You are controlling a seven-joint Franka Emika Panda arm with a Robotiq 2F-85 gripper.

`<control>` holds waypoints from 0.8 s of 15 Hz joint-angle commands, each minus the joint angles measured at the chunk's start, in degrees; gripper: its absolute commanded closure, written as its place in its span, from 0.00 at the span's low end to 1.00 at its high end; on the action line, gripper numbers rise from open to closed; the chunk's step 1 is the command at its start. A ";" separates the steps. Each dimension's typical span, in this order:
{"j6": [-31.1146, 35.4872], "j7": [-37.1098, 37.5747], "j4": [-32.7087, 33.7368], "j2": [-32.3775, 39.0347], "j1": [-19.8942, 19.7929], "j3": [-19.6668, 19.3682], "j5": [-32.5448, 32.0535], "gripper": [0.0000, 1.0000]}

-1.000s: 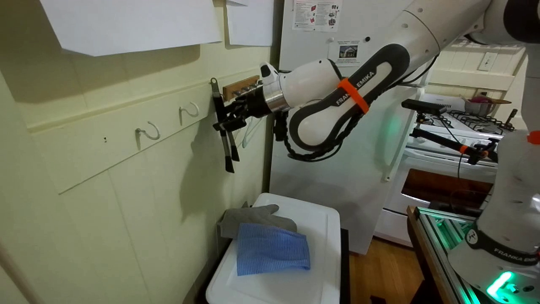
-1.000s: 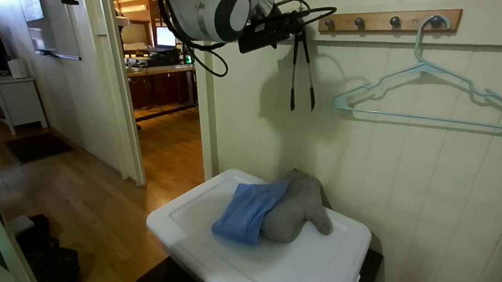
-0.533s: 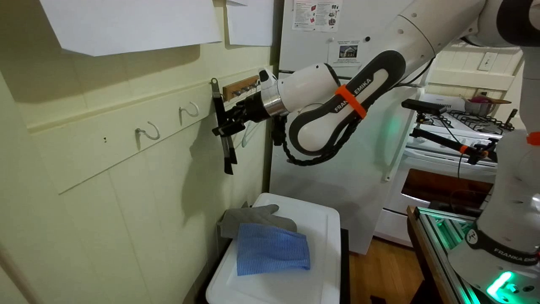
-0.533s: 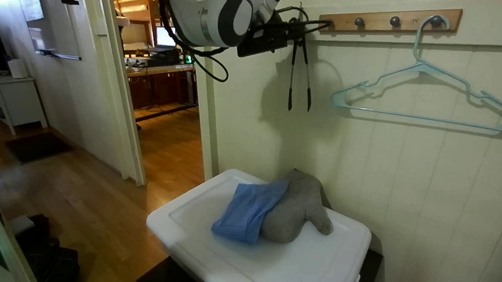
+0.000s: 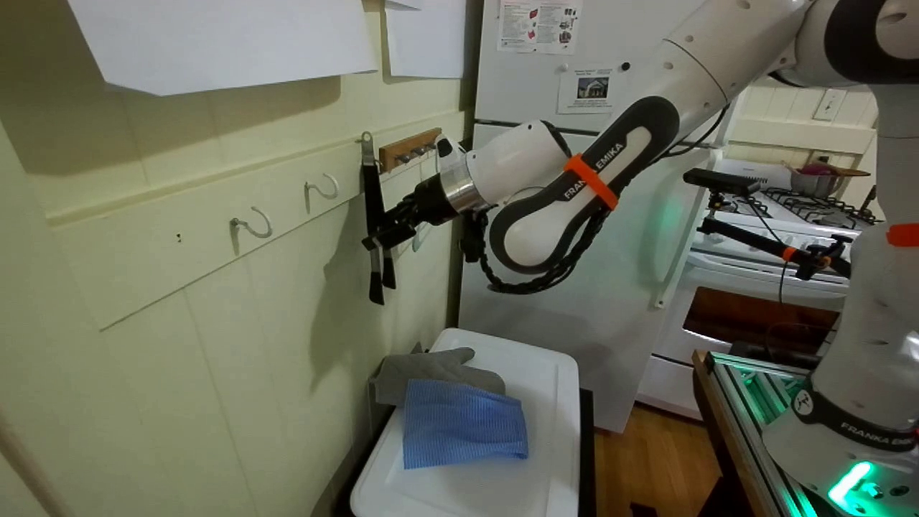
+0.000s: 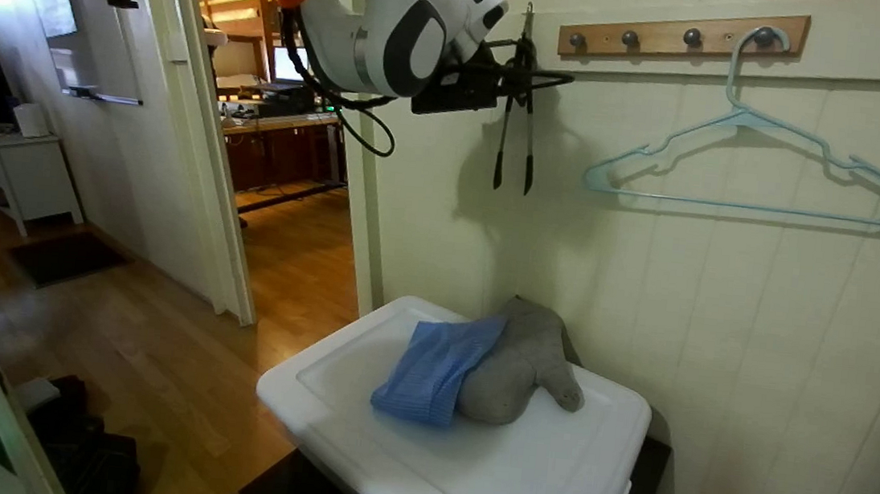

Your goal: Move the tongs from the hook on the right to the center hook

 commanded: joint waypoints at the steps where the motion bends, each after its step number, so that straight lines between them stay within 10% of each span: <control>1: -2.53 2.22 2.07 1.66 -2.66 2.88 -0.80 0.00; 8: -3.44 1.99 5.06 3.72 -6.78 7.96 -1.21 0.00; 9: -3.48 1.70 5.20 3.86 -6.94 8.17 -1.07 0.21; 12: -3.92 1.45 5.90 4.42 -7.80 9.19 -1.10 0.42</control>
